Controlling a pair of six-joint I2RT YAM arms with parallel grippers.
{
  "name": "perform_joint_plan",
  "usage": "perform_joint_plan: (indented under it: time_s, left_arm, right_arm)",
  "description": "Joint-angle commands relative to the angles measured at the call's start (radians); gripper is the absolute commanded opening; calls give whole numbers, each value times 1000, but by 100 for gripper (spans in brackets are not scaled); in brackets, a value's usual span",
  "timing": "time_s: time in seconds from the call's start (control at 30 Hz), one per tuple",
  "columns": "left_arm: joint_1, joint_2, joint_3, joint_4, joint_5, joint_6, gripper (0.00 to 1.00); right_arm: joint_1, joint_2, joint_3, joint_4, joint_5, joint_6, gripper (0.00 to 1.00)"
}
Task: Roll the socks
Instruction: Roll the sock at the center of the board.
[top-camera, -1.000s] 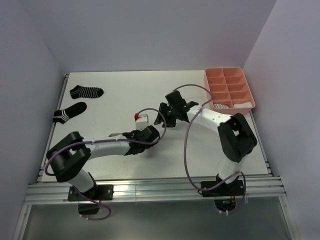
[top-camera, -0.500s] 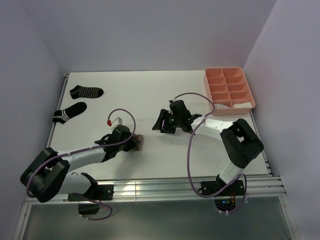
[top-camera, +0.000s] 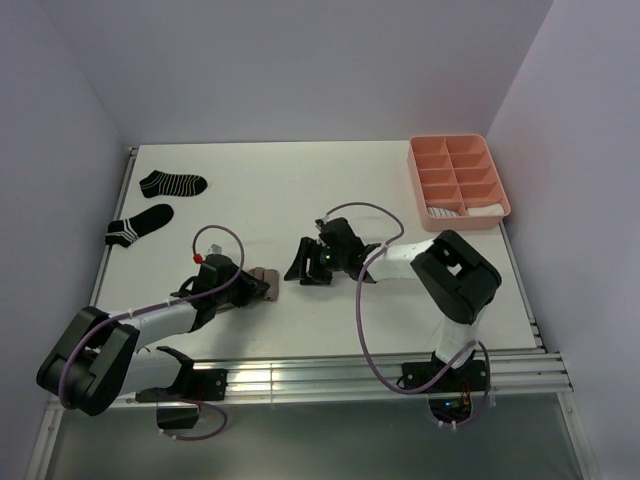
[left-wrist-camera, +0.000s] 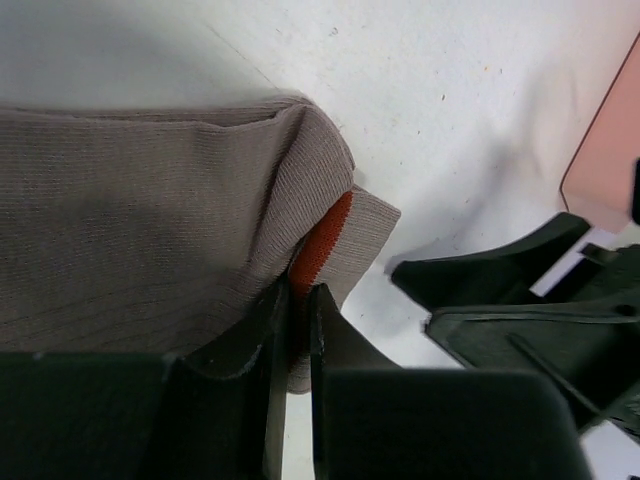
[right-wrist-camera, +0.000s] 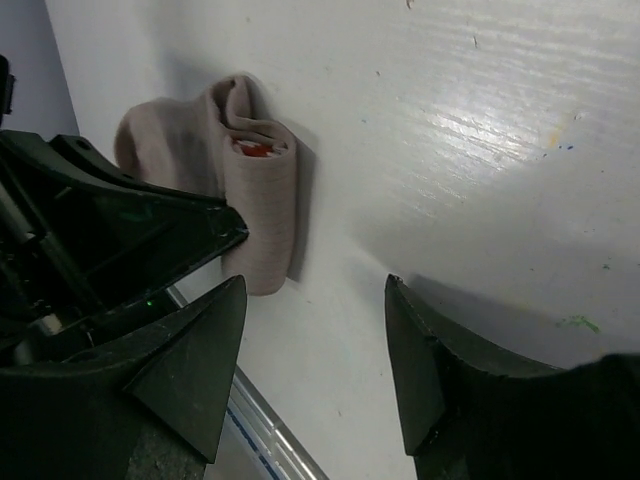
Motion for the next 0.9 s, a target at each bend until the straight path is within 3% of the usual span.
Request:
perform_joint_plan:
  time_s: [0.0,0.63,0.87]
  left_arm:
    - [22,11,-33,-70,11,2,4]
    - [58,37,-101,-38,69,-9,4]
    - [71,55,-124,-4,92,-16,4]
  right_arm:
    - [21,47,36,72,-31,20,64]
    - [53,293,151,95,-103,11,63]
    - [61,379,168,137,-163,17,53]
